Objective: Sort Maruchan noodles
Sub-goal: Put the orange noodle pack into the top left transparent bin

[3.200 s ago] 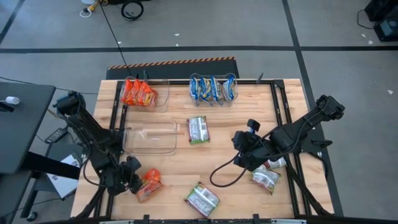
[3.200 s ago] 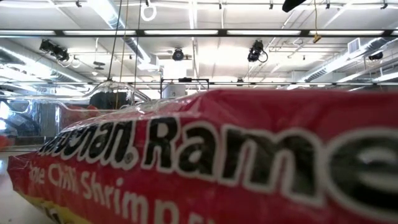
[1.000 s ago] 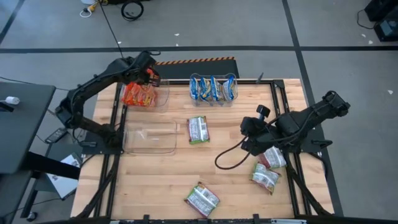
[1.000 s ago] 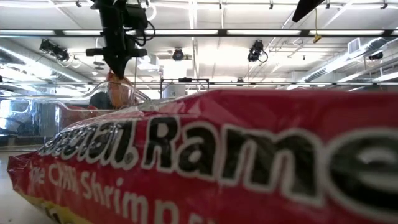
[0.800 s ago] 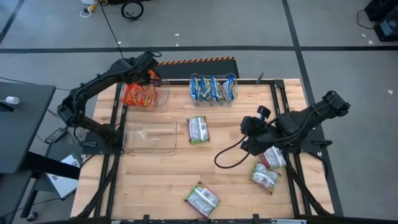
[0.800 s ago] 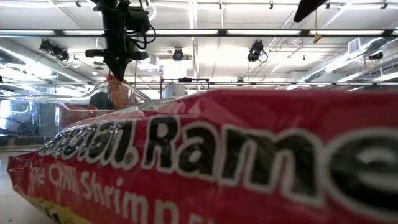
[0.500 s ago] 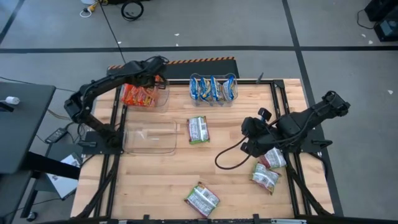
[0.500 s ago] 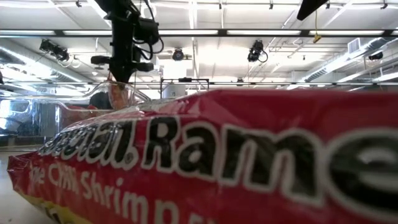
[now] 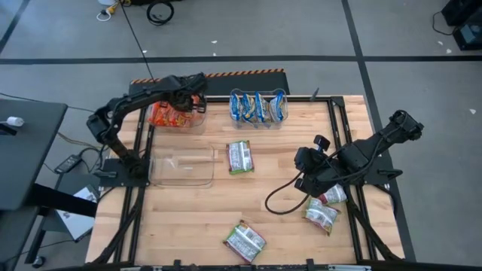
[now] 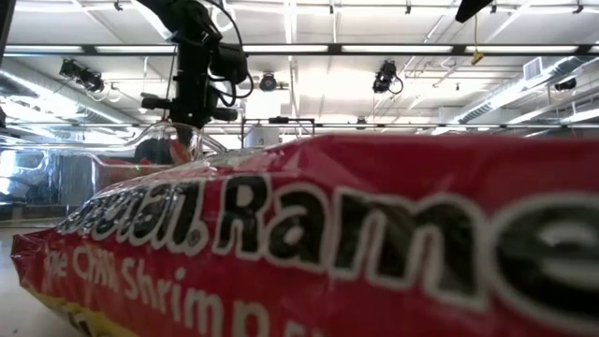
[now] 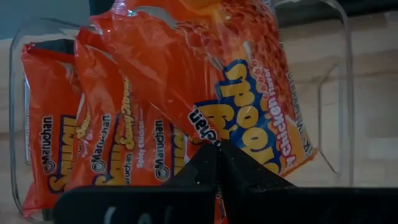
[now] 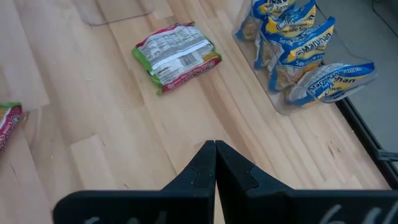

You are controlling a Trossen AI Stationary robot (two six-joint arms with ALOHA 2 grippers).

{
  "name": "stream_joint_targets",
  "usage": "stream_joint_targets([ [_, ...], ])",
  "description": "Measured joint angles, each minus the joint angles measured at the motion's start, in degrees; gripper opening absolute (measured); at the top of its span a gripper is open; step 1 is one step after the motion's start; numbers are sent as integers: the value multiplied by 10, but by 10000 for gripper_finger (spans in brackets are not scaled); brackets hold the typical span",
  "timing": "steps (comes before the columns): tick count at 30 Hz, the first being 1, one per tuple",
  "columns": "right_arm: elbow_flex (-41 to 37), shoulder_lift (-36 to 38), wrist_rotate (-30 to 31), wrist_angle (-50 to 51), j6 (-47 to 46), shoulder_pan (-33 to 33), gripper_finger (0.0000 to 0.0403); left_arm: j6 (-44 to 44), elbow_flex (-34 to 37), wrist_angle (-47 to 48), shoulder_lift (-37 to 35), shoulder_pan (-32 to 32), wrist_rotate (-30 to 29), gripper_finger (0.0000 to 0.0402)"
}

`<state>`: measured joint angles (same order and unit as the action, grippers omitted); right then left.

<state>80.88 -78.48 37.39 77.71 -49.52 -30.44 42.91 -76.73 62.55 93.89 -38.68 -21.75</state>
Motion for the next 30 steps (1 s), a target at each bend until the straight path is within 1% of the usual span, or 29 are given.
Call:
stream_joint_targets([
  [8, 0, 0, 0, 19, 1, 0, 12, -16, 0, 71, -9, 4, 6, 11],
  [14, 0, 0, 0, 26, 2, 0, 12, -22, 0, 42, -6, 16, 6, 11],
  [19, 0, 0, 0, 26, 1, 0, 12, -41, 0, 3, 15, 12, 24, 11],
  [23, 0, 0, -9, 26, -8, 0, 12, -51, 0, 3, 36, 9, 25, 11],
  [26, 0, 0, -15, 26, -14, 0, 12, -65, 0, 1, 41, 9, 25, 11],
  [30, 0, 0, -15, 26, -15, 0, 12, -61, 0, 3, 42, 9, 25, 15],
])
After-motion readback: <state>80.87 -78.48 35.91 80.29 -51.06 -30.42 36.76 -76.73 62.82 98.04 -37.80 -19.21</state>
